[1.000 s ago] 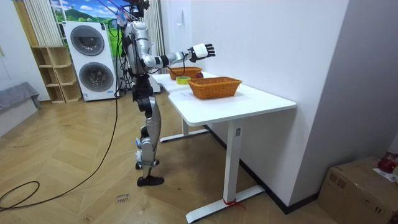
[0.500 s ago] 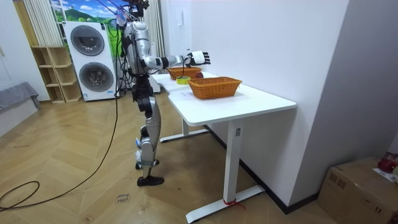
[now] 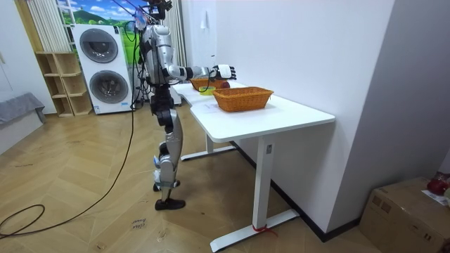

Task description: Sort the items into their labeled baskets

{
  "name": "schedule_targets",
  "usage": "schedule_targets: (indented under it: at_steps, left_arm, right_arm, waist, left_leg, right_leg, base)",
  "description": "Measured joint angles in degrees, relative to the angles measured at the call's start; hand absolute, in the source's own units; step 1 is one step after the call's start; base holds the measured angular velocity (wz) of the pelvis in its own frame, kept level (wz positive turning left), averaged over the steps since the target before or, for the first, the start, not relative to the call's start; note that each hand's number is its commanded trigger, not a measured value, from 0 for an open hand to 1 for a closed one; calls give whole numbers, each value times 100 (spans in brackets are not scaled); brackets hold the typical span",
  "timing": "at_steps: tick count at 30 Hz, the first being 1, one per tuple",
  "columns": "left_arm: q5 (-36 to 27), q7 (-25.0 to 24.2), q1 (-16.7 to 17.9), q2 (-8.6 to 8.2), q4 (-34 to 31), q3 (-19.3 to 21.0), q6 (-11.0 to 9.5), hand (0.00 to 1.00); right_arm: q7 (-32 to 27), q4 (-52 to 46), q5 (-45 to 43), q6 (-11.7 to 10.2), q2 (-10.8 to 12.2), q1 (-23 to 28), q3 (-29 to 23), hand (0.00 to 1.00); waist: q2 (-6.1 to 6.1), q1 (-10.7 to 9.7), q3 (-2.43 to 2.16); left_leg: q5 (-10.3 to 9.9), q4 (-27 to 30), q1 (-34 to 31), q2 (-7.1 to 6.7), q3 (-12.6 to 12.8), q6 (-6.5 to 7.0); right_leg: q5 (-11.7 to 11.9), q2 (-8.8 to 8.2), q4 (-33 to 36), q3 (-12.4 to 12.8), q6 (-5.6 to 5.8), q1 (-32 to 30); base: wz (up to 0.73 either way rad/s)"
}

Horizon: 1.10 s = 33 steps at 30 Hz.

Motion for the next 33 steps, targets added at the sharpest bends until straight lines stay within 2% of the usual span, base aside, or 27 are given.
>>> schedule_targets:
  at_steps: [6,10,13,22,27,33]
  left_arm:
    - [3,0,3,-1,142,-73,9,0]
    - [3,1,2,-5,204,-111,19,0]
    - [3,11,-8,-5,205,-132,20,0]
    - [2,116,-22,-89,211,-134,42,0]
    - [-1,116,-33,-121,205,-143,124,0]
    - [16,114,-32,-121,195,-127,147,0]
  right_arm:
    - [-2,71,-122,0,113,0,244,0]
    - [9,155,-120,0,249,-3,297,0]
    - [11,162,-117,0,252,-3,302,0]
    - [9,299,-117,-2,289,-4,310,0]
    - [4,632,-120,16,378,-5,427,0]
    - [8,818,-287,51,468,-6,519,0]
  waist:
    - [-6,68,-4]
    - [23,153,17]
    - [27,261,20]
    - [74,286,50]
    - [83,283,52]
    - [115,286,20]
  left_leg:
    - [5,14,1,-2,-9,-5]
    - [5,48,-15,-2,-22,-6]
    - [4,44,-15,-2,-29,-6]
    - [4,22,-26,-9,-107,-7]
    - [4,49,-37,-7,-109,-7]
    - [5,61,-57,-16,-112,-5]
  right_leg:
    - [0,-10,2,-48,0,25]
    - [2,-14,9,-64,-3,42]
    - [6,-12,15,-74,-10,43]
    - [7,-16,6,-197,-12,72]
    - [7,-15,-1,-204,-11,63]
    - [7,-27,-2,-206,-11,33]
  base:
    - [1]
    - [1]
    - [0]
    - [4]
    - [0]
    - [0]
